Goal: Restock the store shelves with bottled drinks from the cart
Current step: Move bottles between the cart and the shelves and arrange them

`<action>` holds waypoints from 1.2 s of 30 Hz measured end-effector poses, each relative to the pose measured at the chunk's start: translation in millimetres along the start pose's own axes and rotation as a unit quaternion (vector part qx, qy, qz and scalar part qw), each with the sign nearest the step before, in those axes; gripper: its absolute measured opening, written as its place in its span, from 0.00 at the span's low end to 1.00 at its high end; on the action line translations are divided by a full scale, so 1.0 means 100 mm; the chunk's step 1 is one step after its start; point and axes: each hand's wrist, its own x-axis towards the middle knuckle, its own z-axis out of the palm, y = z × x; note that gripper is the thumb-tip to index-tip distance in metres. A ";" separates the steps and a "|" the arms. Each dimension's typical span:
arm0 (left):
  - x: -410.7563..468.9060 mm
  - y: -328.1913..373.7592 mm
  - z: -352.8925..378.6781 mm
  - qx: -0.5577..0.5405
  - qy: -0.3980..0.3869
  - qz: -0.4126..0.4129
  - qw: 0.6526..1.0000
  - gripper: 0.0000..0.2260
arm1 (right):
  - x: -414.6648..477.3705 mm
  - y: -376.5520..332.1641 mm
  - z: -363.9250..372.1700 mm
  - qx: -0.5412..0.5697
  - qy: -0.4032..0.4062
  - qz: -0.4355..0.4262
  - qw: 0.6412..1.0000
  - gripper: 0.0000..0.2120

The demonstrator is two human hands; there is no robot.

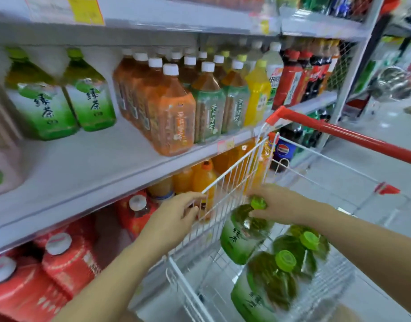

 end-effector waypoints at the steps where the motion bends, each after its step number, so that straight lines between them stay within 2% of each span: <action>1: -0.01 0.00 0.00 0.012 -0.002 0.000 1.000 0.15 | 0.02 0.03 0.06 -0.006 -0.010 0.022 1.000 0.27; 5: -0.04 0.00 0.00 0.030 -0.005 -0.011 0.999 0.16 | 0.17 0.03 0.25 0.022 -0.003 0.052 0.998 0.21; 9: -0.05 -0.02 0.00 0.050 -0.005 -0.021 0.999 0.16 | 0.20 0.02 0.29 0.026 0.024 0.059 0.998 0.20; 12: -0.07 -0.01 0.00 0.065 -0.005 -0.025 0.998 0.16 | 0.14 -0.01 0.32 0.039 0.071 0.068 0.994 0.16; 17: -0.11 0.06 -0.01 0.056 0.001 -0.009 0.998 0.15 | 0.01 -0.28 0.19 0.080 0.163 0.069 0.981 0.16; 20: -0.10 0.15 -0.04 0.061 0.045 0.031 0.997 0.14 | -0.10 -0.46 -0.22 0.173 0.261 0.070 0.947 0.15; 23: -0.11 0.42 -0.17 -0.028 0.091 0.079 0.992 0.16 | -0.22 -0.71 -0.82 0.249 0.348 0.036 0.903 0.14; 26: -0.10 0.68 -0.30 -0.089 0.086 0.099 0.987 0.27 | -0.28 -1.00 -1.30 0.310 0.398 -0.015 0.863 0.15; 28: -0.08 0.77 -0.38 -0.091 0.112 0.100 0.985 0.37 | -0.29 -1.17 -1.47 0.357 0.420 -0.034 0.834 0.14; 30: -0.08 0.81 -0.45 -0.061 0.179 0.086 0.978 0.45 | -0.26 -1.37 -1.54 0.406 0.431 -0.049 0.805 0.14; 33: -0.05 0.74 -0.61 -0.032 0.302 0.041 0.952 0.51 | -0.16 -1.71 -1.53 0.465 0.440 -0.069 0.765 0.15; 36: 0.00 0.52 -0.85 -0.015 0.377 0.004 0.926 0.52 | -0.02 -2.02 -1.50 0.485 0.434 -0.070 0.756 0.13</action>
